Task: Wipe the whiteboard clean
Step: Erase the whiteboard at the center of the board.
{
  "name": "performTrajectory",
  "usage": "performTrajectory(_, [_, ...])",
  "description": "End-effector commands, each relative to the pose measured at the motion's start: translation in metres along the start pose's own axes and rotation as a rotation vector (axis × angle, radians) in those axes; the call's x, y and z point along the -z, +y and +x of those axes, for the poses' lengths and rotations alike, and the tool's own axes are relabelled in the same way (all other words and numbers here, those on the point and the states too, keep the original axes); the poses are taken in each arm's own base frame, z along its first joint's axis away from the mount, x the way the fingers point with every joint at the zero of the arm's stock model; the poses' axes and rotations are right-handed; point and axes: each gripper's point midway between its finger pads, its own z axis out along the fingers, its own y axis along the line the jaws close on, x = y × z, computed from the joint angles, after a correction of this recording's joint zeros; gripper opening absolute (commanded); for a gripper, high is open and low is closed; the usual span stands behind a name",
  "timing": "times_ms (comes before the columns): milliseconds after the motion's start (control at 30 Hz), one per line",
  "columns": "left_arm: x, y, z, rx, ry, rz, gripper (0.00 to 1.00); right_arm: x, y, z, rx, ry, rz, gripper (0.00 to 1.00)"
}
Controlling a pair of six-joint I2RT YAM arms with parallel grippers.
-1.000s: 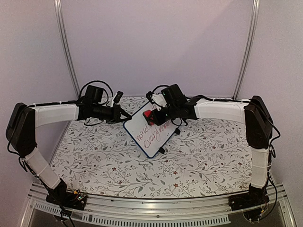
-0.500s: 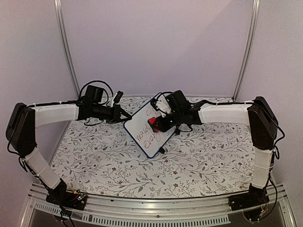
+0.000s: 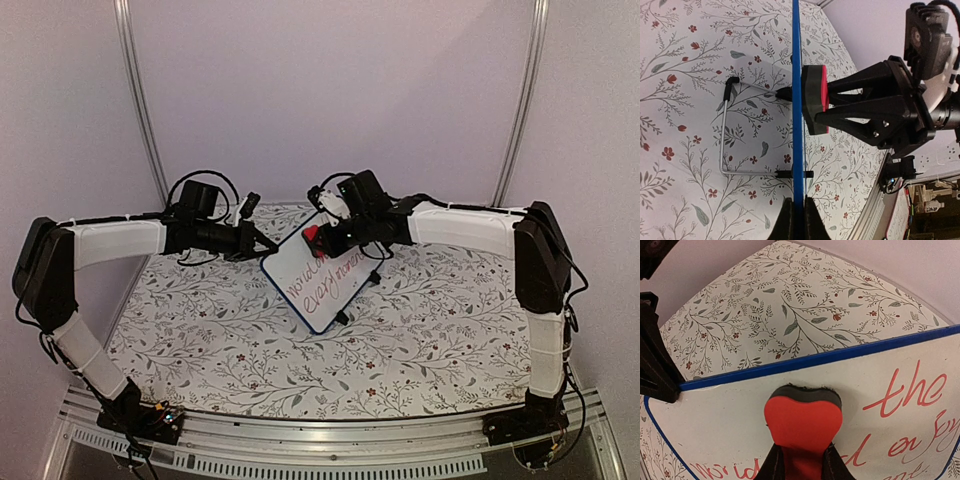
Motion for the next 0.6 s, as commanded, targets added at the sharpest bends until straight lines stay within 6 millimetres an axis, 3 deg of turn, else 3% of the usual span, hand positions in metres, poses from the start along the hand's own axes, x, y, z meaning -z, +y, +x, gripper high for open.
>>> performTrajectory(0, [-0.003, -0.025, 0.006, -0.057, 0.03, 0.087, 0.0, -0.012, -0.01, 0.014, -0.012, 0.034, 0.022, 0.12])
performTrajectory(167, [-0.003, -0.026, 0.006, -0.057, 0.03, 0.088, 0.0, -0.011, -0.011, 0.049, -0.025, 0.097, 0.02, 0.12])
performTrajectory(333, [-0.003, -0.026, 0.006, -0.055, 0.03, 0.088, 0.0, -0.002, -0.014, 0.072, -0.03, 0.128, 0.035, 0.12])
performTrajectory(567, [-0.003, -0.025, 0.007, -0.054, 0.031, 0.087, 0.0, 0.005, -0.015, 0.07, -0.034, 0.113, 0.038, 0.12])
